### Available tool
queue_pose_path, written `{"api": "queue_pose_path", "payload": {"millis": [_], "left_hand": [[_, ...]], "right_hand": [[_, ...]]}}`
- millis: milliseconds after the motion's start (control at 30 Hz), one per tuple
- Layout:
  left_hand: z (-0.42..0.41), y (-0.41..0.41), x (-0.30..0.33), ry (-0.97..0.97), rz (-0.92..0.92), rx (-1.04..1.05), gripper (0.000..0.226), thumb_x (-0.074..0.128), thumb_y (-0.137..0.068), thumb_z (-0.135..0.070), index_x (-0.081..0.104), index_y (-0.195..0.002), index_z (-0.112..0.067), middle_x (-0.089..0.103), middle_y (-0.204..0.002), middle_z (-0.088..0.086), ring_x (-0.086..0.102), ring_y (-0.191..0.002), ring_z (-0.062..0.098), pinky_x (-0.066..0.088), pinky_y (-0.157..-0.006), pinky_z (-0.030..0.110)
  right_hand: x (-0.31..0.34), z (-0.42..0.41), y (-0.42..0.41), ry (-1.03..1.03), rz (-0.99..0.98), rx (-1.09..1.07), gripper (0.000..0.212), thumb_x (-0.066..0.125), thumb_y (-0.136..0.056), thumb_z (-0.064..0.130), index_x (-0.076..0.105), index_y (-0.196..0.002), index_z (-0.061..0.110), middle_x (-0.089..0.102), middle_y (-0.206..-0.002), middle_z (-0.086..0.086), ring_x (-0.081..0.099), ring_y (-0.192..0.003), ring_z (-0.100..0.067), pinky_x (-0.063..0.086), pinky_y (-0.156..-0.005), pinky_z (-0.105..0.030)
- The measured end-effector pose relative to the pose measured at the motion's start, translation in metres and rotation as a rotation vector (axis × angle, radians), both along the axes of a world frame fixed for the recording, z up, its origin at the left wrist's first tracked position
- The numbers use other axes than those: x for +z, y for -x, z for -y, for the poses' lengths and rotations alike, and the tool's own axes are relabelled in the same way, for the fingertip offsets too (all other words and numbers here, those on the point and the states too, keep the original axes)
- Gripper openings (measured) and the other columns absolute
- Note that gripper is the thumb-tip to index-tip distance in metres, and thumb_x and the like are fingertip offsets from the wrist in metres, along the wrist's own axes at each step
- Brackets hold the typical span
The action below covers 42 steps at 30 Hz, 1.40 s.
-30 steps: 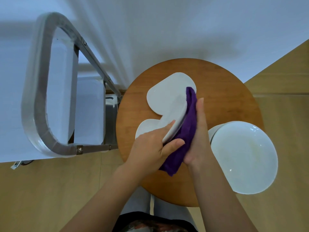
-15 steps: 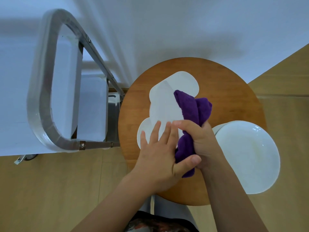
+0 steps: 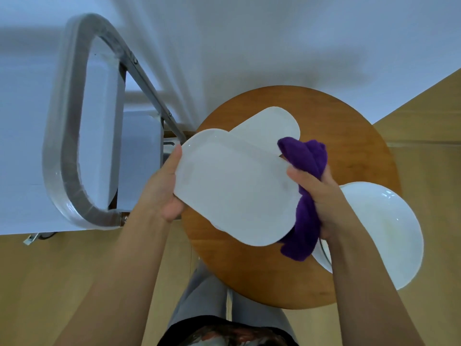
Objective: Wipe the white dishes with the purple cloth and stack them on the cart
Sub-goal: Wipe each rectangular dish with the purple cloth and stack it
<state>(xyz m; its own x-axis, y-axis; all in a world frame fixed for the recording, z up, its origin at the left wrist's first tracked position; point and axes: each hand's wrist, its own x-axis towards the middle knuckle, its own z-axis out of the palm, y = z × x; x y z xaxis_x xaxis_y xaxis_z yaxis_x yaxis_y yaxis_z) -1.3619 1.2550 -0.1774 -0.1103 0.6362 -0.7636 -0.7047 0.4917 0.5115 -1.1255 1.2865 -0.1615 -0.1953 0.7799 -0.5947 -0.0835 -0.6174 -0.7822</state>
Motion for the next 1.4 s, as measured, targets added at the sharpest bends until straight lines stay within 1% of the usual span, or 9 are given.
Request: {"api": "queue_pose_path", "payload": {"millis": [100,267,500,600,667,767,933,1200,1400], "left_hand": [[0.001,-0.005,-0.005,-0.024,-0.027,0.098,0.064,0.055,-0.076,-0.050,0.057,-0.128,-0.013,0.064,-0.125,0.010,0.063,-0.112,0.028,0.053,-0.088,0.045],[-0.002,-0.029,-0.005,-0.041,-0.082,0.186,0.052,0.050,-0.086,-0.054,0.058,-0.124,-0.020,0.070,-0.114,0.006,0.068,-0.101,0.026,0.058,-0.076,0.044],[-0.020,-0.050,-0.013,0.039,-0.257,0.336,0.027,0.060,-0.085,-0.055,0.067,-0.096,-0.031,0.075,-0.090,-0.006,0.069,-0.094,0.023,0.057,-0.076,0.047],[-0.030,-0.057,-0.020,0.048,-0.274,0.368,0.023,0.059,-0.083,-0.058,0.068,-0.083,-0.037,0.074,-0.082,-0.010,0.072,-0.085,0.020,0.059,-0.071,0.045],[-0.037,-0.056,-0.027,0.072,-0.296,0.390,0.026,0.057,-0.084,-0.059,0.069,-0.076,-0.037,0.074,-0.077,-0.011,0.073,-0.074,0.015,0.059,-0.068,0.042],[-0.048,-0.051,-0.042,0.117,-0.327,0.355,0.030,0.047,-0.089,-0.059,0.064,-0.087,-0.034,0.074,-0.074,-0.012,0.071,-0.068,0.009,0.059,-0.062,0.034],[-0.067,-0.060,-0.066,0.156,-0.210,0.389,0.033,0.034,-0.099,-0.049,0.056,-0.105,-0.025,0.074,-0.087,-0.007,0.072,-0.078,0.015,0.058,-0.081,0.038],[-0.097,-0.090,-0.088,0.375,-0.130,0.433,0.038,0.038,-0.100,-0.042,0.050,-0.126,-0.016,0.062,-0.117,0.005,0.062,-0.106,0.026,0.052,-0.092,0.038],[-0.106,-0.097,-0.113,0.387,-0.408,0.230,0.027,0.043,-0.100,-0.032,0.050,-0.084,-0.012,0.053,-0.079,-0.006,0.054,-0.078,0.015,0.052,-0.083,0.032]], "right_hand": [[-0.012,-0.012,0.007,-0.319,0.558,0.181,0.090,0.054,-0.073,0.066,0.008,-0.145,0.040,0.040,-0.139,0.006,0.047,-0.113,-0.010,0.045,-0.086,-0.028],[-0.038,-0.008,0.017,-0.549,0.971,0.083,0.055,0.041,-0.097,0.039,0.022,-0.148,0.029,0.041,-0.135,-0.009,0.047,-0.112,-0.019,0.038,-0.083,-0.023],[-0.057,0.020,0.034,-0.142,0.583,-0.350,0.060,0.056,-0.092,0.022,0.028,-0.145,0.024,0.051,-0.131,0.001,0.050,-0.118,-0.016,0.043,-0.100,-0.036],[-0.057,0.022,0.046,-0.004,0.422,-0.541,0.054,0.065,-0.086,0.018,0.039,-0.132,0.024,0.057,-0.110,0.015,0.058,-0.099,0.003,0.052,-0.075,-0.016],[-0.058,0.020,0.046,0.044,0.384,-0.482,0.054,0.067,-0.083,0.016,0.040,-0.129,0.026,0.056,-0.097,0.018,0.061,-0.084,0.004,0.052,-0.063,-0.014],[-0.053,0.012,0.032,0.113,0.312,-0.371,0.053,0.066,-0.081,0.010,0.042,-0.126,0.024,0.060,-0.104,-0.002,0.065,-0.090,-0.023,0.058,-0.074,-0.043],[-0.050,0.010,0.013,0.091,0.273,-0.434,0.049,0.069,-0.080,0.013,0.046,-0.121,0.029,0.061,-0.100,0.003,0.065,-0.082,-0.018,0.053,-0.053,-0.026],[-0.065,-0.008,0.004,0.102,0.249,-0.466,0.052,0.068,-0.082,0.015,0.045,-0.126,0.028,0.059,-0.102,0.003,0.064,-0.085,-0.018,0.053,-0.054,-0.025],[-0.073,-0.013,0.001,0.098,0.277,-0.428,0.055,0.069,-0.081,0.017,0.043,-0.128,0.028,0.058,-0.103,0.003,0.063,-0.088,-0.019,0.057,-0.064,-0.032]]}}
